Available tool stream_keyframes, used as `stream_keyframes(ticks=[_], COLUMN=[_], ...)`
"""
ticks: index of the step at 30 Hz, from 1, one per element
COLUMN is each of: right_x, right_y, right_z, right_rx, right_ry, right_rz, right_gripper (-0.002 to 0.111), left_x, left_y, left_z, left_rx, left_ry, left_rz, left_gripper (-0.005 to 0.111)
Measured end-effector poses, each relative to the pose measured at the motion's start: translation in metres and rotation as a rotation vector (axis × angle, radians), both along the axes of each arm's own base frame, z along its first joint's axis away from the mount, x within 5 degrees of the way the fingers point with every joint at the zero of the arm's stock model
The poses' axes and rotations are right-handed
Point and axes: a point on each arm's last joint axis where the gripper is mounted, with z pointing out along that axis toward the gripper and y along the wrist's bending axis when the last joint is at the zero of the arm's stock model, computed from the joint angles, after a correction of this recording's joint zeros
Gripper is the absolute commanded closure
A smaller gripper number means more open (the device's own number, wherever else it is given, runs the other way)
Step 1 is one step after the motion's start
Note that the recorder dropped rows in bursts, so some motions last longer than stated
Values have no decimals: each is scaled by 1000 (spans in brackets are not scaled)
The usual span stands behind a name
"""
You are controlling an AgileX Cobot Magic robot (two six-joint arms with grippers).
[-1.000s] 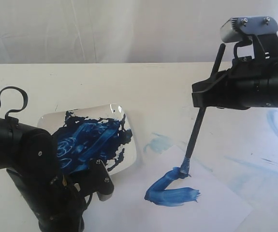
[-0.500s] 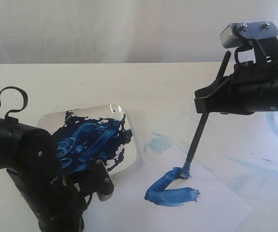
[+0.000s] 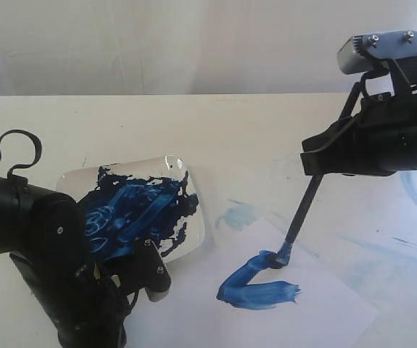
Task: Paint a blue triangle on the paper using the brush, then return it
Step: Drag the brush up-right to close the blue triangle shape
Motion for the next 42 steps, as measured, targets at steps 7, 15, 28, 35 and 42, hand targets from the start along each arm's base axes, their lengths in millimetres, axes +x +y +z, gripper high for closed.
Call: stream_keyframes(ticks=[7, 15, 28, 35, 42], right_x=[-7, -14, -33, -40, -45], right_y=[-3, -7, -16, -19, -21], right_z=[1, 5, 13, 18, 24], right_rx=[-27, -39, -80, -80, -64], right_ry=[33, 47, 82, 74, 51], right_rz=[6, 4, 13, 12, 3], right_gripper=[108, 108, 108, 108, 108], left_x=[0, 0, 0, 0, 0], left_y=[0, 0, 0, 0, 0], left_z=[0, 0, 0, 0, 0], left_rx=[0, 0, 0, 0, 0], left_ry=[0, 0, 0, 0, 0], left_rz=[0, 0, 0, 0, 0], left_gripper=[107, 107, 107, 107, 107])
